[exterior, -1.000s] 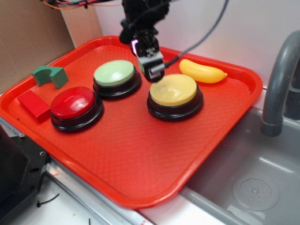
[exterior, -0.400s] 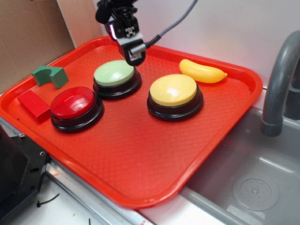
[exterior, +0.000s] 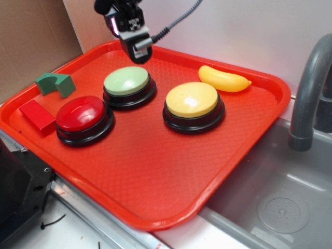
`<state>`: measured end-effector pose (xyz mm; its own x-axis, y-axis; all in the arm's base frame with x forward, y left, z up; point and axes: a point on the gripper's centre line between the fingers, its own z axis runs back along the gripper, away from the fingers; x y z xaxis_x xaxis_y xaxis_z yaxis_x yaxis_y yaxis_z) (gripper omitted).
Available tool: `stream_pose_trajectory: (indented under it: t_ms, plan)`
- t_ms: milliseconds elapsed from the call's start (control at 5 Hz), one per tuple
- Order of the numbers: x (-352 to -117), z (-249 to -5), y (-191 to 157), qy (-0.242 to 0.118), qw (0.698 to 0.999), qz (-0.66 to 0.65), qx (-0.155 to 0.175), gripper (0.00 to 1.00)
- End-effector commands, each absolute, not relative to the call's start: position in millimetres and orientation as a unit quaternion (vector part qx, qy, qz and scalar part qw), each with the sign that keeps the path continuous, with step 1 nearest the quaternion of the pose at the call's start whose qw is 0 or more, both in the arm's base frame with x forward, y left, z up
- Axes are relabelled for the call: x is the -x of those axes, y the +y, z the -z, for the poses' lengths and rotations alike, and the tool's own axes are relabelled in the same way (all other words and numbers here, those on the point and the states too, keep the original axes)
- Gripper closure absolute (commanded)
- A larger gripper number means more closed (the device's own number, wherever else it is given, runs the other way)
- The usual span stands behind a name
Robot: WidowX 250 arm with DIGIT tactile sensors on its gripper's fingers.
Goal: Push the yellow button.
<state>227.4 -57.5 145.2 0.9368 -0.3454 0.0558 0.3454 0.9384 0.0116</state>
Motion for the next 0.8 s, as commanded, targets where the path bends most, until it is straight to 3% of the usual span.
stream_pose_trajectory:
  t_ms: [0,600]
  plan:
    - [-224.0,-178.9,-58.8,-0.073,0.984,0.160,-0.004,0.00]
    - [-212.5,-195.9,-53.1,-0.083,0.987,0.138,-0.005,0.00]
